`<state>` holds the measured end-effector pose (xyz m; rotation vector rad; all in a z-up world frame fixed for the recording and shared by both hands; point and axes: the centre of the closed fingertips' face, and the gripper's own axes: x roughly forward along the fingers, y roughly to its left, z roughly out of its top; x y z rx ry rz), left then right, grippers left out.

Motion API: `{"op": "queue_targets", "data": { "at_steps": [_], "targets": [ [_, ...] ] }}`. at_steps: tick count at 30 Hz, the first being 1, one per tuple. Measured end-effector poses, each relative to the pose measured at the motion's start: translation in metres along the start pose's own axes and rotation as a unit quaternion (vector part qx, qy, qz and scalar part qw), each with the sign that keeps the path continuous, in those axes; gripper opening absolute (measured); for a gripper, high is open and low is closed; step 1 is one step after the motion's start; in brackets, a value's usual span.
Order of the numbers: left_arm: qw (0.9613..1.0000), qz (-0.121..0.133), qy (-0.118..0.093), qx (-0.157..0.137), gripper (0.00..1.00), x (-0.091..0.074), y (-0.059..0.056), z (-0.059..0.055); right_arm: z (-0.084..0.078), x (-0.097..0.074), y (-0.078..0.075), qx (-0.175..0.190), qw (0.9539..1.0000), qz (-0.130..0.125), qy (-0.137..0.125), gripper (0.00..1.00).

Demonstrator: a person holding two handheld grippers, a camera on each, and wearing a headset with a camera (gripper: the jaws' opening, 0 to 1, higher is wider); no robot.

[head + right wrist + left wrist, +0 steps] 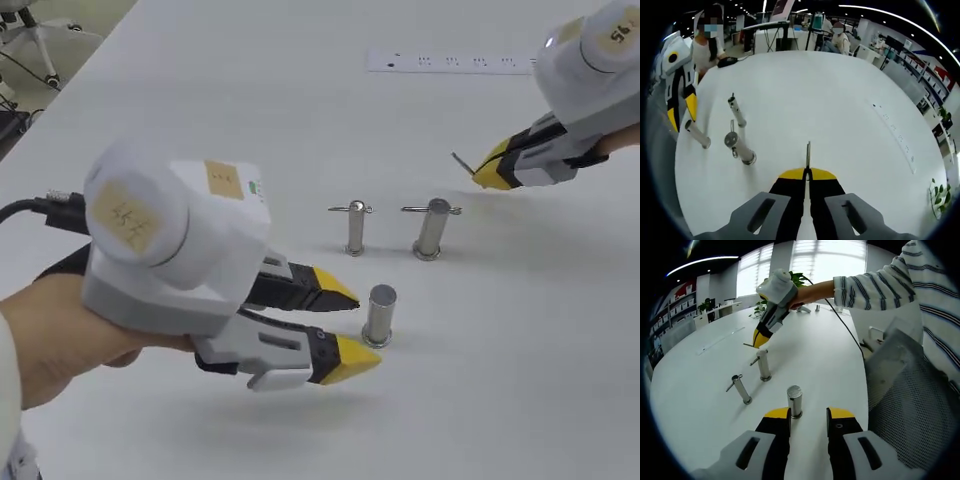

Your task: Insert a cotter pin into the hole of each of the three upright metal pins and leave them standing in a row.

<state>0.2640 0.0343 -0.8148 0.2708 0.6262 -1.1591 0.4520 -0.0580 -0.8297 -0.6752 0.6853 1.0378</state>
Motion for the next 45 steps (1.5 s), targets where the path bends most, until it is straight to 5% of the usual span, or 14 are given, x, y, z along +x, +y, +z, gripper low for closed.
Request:
{"op": "queue_targets", "data": {
  "at_steps": [17,24,31,45],
  "targets": [
    [0.9996,0.022,-0.004,-0.019,0.28,-0.007,0.0,-0.004,0.007,-0.038,0.029,-0.003,0.999,-0.028,-0.035,0.02],
    [0.997,0.027,-0.045,-0.056,0.28,-0.013,0.003,0.012,0.005,-0.052,0.047,0.017,0.9984,-0.023,-0.05,0.02],
    [0.9959,0.029,-0.062,-0.06,0.27,-0.016,0.005,0.02,0.004,-0.066,0.075,0.025,0.9973,-0.022,-0.065,0.02],
    [0.9878,0.024,-0.104,-0.114,0.18,-0.014,0.011,0.043,0.015,-0.075,0.119,-0.005,0.9962,-0.036,-0.078,0.02]
  ]
}}
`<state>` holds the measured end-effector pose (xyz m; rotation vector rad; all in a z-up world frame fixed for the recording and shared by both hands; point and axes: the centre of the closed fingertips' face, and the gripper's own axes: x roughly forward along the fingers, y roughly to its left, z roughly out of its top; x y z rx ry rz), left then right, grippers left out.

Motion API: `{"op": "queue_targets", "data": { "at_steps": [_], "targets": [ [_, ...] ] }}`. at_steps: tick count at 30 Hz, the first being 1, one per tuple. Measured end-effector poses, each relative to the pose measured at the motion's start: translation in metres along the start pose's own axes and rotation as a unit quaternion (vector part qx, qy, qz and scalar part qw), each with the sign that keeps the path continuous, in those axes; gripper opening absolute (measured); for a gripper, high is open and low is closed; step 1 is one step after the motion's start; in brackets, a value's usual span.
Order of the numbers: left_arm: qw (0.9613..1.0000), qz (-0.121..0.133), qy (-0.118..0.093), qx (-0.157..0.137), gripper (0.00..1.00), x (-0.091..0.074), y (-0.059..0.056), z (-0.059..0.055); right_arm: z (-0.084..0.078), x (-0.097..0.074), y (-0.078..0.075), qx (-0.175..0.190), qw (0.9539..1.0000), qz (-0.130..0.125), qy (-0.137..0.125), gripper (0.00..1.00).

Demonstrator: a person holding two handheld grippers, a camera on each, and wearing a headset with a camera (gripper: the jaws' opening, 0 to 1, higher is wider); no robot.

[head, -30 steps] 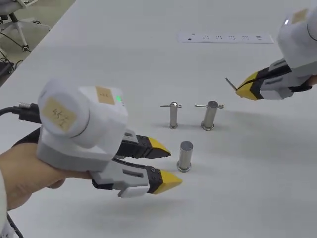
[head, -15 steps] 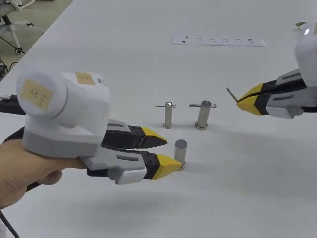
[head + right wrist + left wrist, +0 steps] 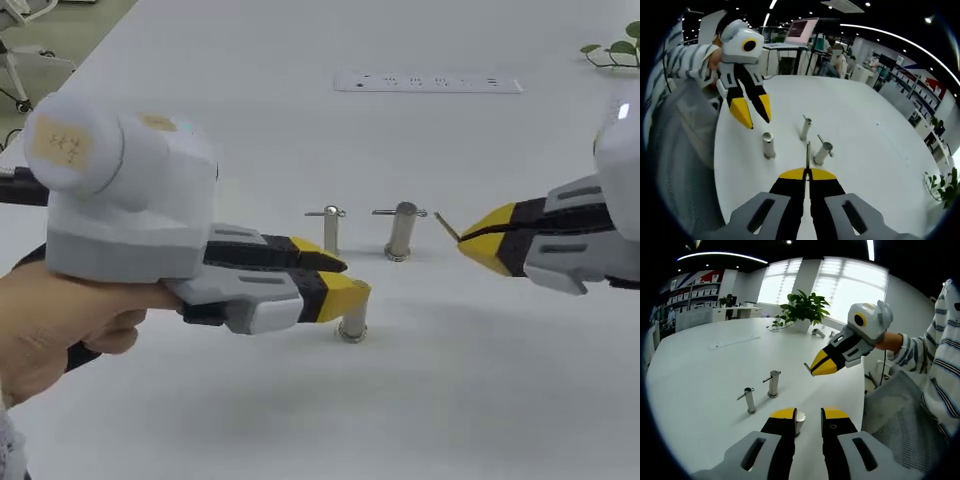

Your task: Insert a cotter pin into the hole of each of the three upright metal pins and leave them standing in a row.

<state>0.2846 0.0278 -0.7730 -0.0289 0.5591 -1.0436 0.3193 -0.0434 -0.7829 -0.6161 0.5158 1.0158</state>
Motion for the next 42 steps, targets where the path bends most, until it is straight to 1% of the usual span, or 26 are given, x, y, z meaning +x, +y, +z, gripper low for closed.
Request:
{"op": "queue_targets", "data": {
  "at_steps": [1,2,4,7,8,10,13,15,16,17,19,20,21,23,25,27,29,32,35,39,42],
  "targets": [
    [0.9999,-0.004,-0.007,-0.006,0.18,0.001,-0.002,0.003,-0.001,0.0,0.002,-0.007,1.0,-0.001,0.003,0.02],
    [0.9999,-0.006,-0.008,-0.01,0.18,0.001,-0.003,0.004,-0.001,0.0,0.005,-0.021,0.9998,0.0,0.007,0.02],
    [0.9998,-0.008,-0.009,-0.017,0.18,0.003,-0.004,0.005,-0.002,0.001,0.009,-0.03,0.9995,-0.004,0.01,0.02],
    [0.9999,0.006,0.002,-0.015,0.17,0.007,0.0,0.002,-0.002,0.001,0.016,-0.032,0.9994,-0.005,0.006,0.02],
    [0.9997,0.005,0.004,-0.022,0.17,0.009,0.0,0.001,-0.001,0.001,0.018,-0.038,0.9992,-0.007,0.007,0.02],
    [0.999,-0.005,0.006,-0.045,0.17,0.01,-0.003,0.0,0.0,0.0,0.022,-0.041,0.9991,-0.009,0.005,0.02],
    [0.9983,-0.014,0.003,-0.057,0.16,0.012,-0.007,0.001,0.003,-0.001,0.029,-0.044,0.999,-0.011,0.002,0.02],
    [0.9977,-0.018,0.0,-0.065,0.15,0.014,-0.009,0.002,0.005,-0.002,0.032,-0.058,0.9981,-0.019,0.002,0.02],
    [0.9976,-0.018,-0.001,-0.067,0.14,0.015,-0.009,0.003,0.007,-0.003,0.032,-0.068,0.9972,-0.031,0.0,0.02],
    [0.9972,-0.018,-0.003,-0.072,0.14,0.016,-0.009,0.004,0.007,-0.003,0.035,-0.072,0.997,-0.029,0.002,0.02],
    [0.9961,-0.022,-0.006,-0.086,0.12,0.017,-0.01,0.005,0.01,-0.003,0.038,-0.076,0.9965,-0.032,-0.002,0.02],
    [0.9957,-0.023,-0.007,-0.089,0.11,0.018,-0.011,0.006,0.01,-0.003,0.039,-0.078,0.9964,-0.032,-0.002,0.02],
    [0.9951,-0.028,-0.009,-0.094,0.11,0.018,-0.012,0.007,0.011,-0.003,0.038,-0.088,0.9954,-0.039,-0.003,0.02],
    [0.9941,-0.03,-0.013,-0.103,0.1,0.019,-0.014,0.01,0.013,-0.003,0.037,-0.089,0.9951,-0.044,-0.004,0.02],
    [0.9934,-0.034,-0.014,-0.108,0.08,0.02,-0.015,0.011,0.016,-0.003,0.037,-0.088,0.995,-0.046,-0.009,0.02],
    [0.9926,-0.036,-0.013,-0.115,0.05,0.021,-0.015,0.011,0.019,-0.004,0.037,-0.1,0.9937,-0.051,-0.01,0.02],
    [0.991,-0.041,-0.014,-0.127,0.02,0.022,-0.017,0.011,0.019,-0.003,0.04,-0.106,0.9932,-0.047,-0.006,0.02],
    [0.9912,-0.043,-0.014,-0.124,0.03,0.024,-0.017,0.011,0.018,0.0,0.044,-0.109,0.9931,-0.042,-0.006,0.02],
    [0.9903,-0.05,-0.012,-0.129,0.03,0.026,-0.02,0.01,0.018,0.002,0.047,-0.12,0.992,-0.039,-0.004,0.02],
    [0.9899,-0.048,-0.01,-0.133,0.02,0.027,-0.02,0.009,0.018,0.002,0.046,-0.124,0.9915,-0.041,-0.003,0.02],
    [0.9885,-0.052,-0.013,-0.142,0.02,0.027,-0.02,0.01,0.018,0.001,0.045,-0.133,0.9902,-0.044,-0.003,0.02]
  ]
}}
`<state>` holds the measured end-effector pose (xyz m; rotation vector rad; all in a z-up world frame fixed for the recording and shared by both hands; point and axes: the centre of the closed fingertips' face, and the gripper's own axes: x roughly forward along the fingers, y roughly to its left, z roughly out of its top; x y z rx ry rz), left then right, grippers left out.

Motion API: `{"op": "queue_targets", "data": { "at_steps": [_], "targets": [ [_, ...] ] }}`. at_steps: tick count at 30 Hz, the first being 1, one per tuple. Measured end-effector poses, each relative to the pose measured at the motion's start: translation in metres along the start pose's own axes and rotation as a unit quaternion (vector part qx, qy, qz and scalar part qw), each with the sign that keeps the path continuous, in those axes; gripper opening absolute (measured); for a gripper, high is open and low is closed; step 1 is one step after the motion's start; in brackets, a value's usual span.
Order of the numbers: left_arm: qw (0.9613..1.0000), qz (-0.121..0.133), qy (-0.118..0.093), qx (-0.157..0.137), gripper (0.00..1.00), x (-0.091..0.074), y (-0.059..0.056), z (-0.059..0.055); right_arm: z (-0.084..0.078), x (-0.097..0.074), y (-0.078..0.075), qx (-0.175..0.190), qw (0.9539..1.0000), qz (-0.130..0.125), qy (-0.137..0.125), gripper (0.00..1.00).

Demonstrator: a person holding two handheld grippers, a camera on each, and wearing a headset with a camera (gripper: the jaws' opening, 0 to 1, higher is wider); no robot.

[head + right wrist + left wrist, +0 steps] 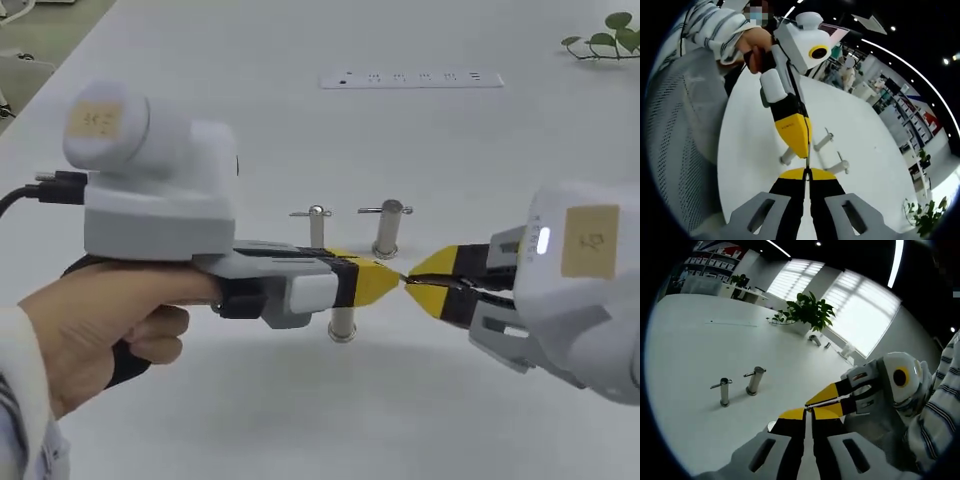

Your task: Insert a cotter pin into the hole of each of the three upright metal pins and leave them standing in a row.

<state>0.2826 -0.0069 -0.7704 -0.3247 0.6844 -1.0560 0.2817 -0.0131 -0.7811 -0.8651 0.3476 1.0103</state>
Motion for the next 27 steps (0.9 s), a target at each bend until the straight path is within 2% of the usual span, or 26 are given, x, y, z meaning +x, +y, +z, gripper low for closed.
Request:
{"op": "queue_targets", "data": {
  "at_steps": [8,16,18,27],
  "targets": [
    [0.9998,-0.003,-0.004,-0.018,0.02,0.0012,0.0004,0.0003,0.0011,0.0,-0.0017,-0.026,0.9996,-0.011,0.004,0.02],
    [0.9964,-0.014,-0.019,-0.082,0.02,0.0,0.0006,0.0022,0.0022,-0.0019,-0.0033,-0.042,0.9989,-0.021,0.005,0.02],
    [0.9961,-0.013,-0.019,-0.085,0.02,0.0004,0.0007,0.0017,0.0014,-0.0018,-0.0033,-0.034,0.9992,-0.019,0.005,0.02],
    [0.9928,-0.013,-0.021,-0.117,0.02,0.0021,-0.0001,0.003,0.0004,-0.0039,-0.0046,-0.049,0.9985,-0.023,0.008,0.02]
  ]
}}
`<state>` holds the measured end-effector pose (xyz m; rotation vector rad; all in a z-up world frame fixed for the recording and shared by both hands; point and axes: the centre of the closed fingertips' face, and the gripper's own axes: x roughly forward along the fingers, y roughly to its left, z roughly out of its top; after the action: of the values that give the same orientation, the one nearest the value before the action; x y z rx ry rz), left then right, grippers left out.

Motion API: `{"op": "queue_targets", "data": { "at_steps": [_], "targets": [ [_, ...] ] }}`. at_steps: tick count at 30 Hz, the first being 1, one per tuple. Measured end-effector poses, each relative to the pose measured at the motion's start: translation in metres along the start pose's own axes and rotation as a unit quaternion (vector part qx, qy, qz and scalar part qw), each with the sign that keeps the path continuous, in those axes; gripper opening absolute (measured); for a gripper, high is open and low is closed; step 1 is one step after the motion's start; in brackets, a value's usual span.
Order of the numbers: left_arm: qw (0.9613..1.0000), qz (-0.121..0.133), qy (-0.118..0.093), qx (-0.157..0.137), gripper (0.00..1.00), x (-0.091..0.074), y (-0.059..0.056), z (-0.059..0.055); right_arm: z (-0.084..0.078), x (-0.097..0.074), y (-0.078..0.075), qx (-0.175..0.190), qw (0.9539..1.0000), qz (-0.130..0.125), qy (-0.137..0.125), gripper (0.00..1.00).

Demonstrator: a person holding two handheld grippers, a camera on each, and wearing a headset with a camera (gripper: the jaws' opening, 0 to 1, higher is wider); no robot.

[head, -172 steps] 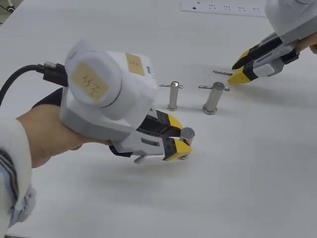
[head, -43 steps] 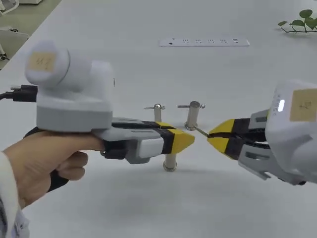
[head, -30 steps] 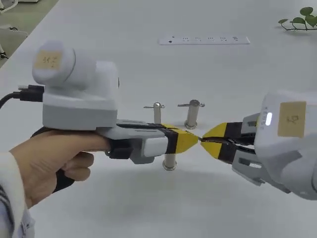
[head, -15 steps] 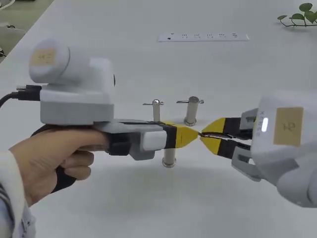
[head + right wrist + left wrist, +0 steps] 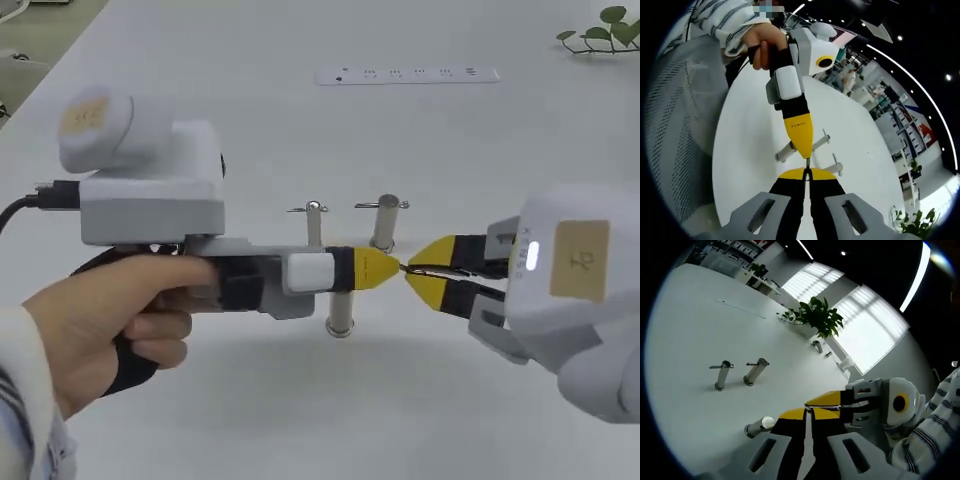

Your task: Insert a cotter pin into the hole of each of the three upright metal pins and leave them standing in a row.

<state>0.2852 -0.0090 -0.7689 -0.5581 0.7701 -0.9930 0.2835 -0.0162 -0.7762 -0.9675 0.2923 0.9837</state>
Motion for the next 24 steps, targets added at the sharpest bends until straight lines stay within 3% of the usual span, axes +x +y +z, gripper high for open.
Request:
{"op": "queue_targets", "data": {
  "at_steps": [11,15,24],
  "targets": [
    [0.9997,0.007,0.002,-0.022,0.01,-0.0005,0.0014,-0.0019,0.0001,-0.0007,0.0019,-0.017,0.9998,-0.002,0.004,0.02],
    [0.9988,0.003,-0.002,-0.049,0.01,-0.0008,0.0001,-0.0003,0.0007,-0.0017,0.0004,-0.023,0.9997,-0.005,0.004,0.02],
    [0.997,-0.001,-0.015,-0.076,0.01,-0.0001,-0.0003,0.0009,0.0006,-0.0028,-0.0019,-0.02,0.9998,-0.008,0.004,0.02]
  ]
}}
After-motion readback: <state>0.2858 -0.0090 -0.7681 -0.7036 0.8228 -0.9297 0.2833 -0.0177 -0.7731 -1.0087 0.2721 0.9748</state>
